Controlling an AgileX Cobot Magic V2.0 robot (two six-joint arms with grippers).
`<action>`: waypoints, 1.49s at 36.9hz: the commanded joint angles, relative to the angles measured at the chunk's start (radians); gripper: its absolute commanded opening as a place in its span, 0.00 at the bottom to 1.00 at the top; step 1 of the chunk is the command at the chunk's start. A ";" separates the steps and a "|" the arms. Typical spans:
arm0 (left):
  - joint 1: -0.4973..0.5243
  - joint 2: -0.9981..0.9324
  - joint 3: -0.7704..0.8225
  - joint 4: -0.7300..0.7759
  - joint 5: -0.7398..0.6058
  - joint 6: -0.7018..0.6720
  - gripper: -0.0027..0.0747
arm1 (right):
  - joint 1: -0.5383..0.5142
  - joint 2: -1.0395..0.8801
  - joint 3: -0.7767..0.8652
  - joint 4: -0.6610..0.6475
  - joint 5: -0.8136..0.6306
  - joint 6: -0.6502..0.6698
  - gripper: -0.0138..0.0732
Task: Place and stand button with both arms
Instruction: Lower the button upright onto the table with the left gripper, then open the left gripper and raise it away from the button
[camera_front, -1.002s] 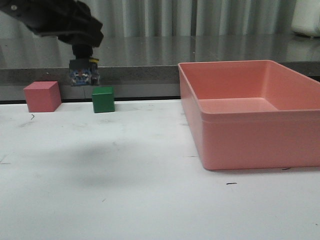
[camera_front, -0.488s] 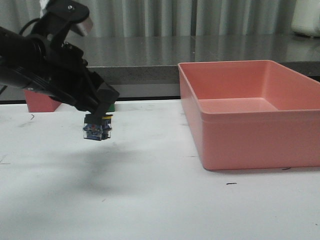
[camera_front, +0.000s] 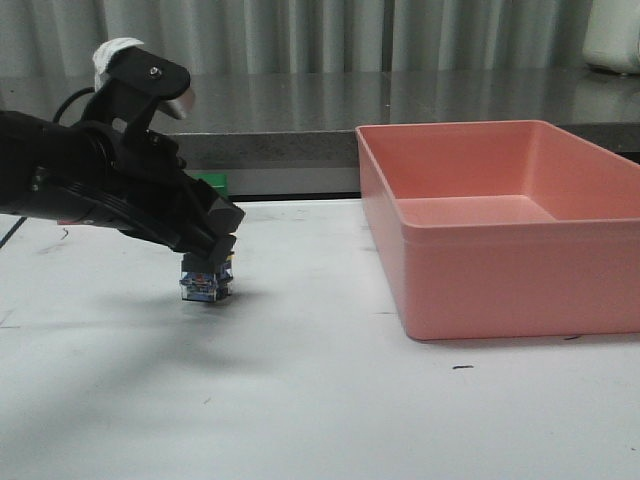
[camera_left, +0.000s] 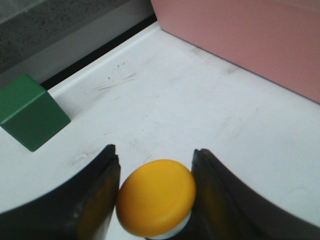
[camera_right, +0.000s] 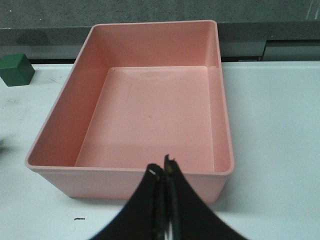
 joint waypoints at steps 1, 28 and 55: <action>-0.002 -0.038 -0.021 -0.017 -0.090 0.000 0.44 | -0.005 -0.003 -0.025 -0.007 -0.081 -0.009 0.09; -0.030 -0.101 -0.021 -0.017 -0.083 0.000 0.73 | -0.005 -0.003 -0.025 -0.007 -0.081 -0.009 0.09; -0.221 -0.479 -0.021 -0.057 0.271 -0.044 0.01 | -0.005 -0.003 -0.025 -0.007 -0.080 -0.009 0.09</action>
